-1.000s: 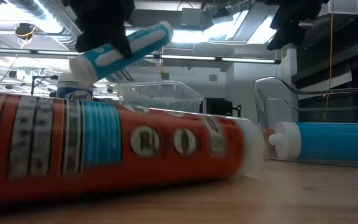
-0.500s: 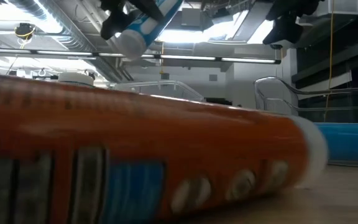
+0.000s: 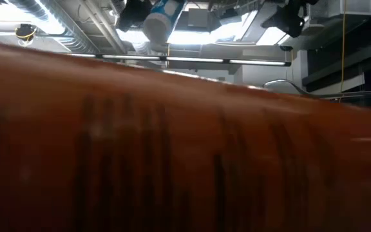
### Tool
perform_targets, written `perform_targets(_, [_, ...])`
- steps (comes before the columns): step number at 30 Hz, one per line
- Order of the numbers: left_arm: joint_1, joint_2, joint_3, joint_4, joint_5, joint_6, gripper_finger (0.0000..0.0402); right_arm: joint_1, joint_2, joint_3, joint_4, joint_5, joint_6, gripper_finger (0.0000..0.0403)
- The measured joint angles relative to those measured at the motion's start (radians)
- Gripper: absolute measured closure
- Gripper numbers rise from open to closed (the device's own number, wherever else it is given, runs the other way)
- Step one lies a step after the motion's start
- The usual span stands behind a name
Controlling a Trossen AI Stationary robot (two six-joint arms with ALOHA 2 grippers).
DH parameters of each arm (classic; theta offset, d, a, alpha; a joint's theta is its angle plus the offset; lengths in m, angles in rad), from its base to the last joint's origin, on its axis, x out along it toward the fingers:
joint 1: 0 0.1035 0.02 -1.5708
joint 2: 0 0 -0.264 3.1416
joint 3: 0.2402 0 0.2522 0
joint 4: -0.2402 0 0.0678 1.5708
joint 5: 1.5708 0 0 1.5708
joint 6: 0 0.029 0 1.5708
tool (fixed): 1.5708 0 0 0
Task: Pick & place silicon tubes, Sealant and Lysol wipes
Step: Put the left blue sealant into the transparent bin
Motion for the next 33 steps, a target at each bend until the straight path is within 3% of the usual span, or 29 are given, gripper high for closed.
perform_targets(9, [0.000,0.009,0.000,0.138,0.035,0.077,0.0191,0.000,0.000,0.000,0.212,-0.031,0.000,0.0114])
perform_targets(22, [0.058,0.114,0.001,0.416,0.205,0.113,0.0191,-0.001,0.065,0.000,0.457,0.004,-0.006,0.0114])
perform_targets(28, [0.066,0.121,0.001,0.442,0.230,0.128,0.0191,-0.001,0.140,0.000,0.556,0.089,-0.019,0.0114])
perform_targets(33, [0.066,0.121,0.001,0.442,0.232,0.128,0.0191,-0.016,0.175,0.000,0.628,0.092,-0.003,0.0114])
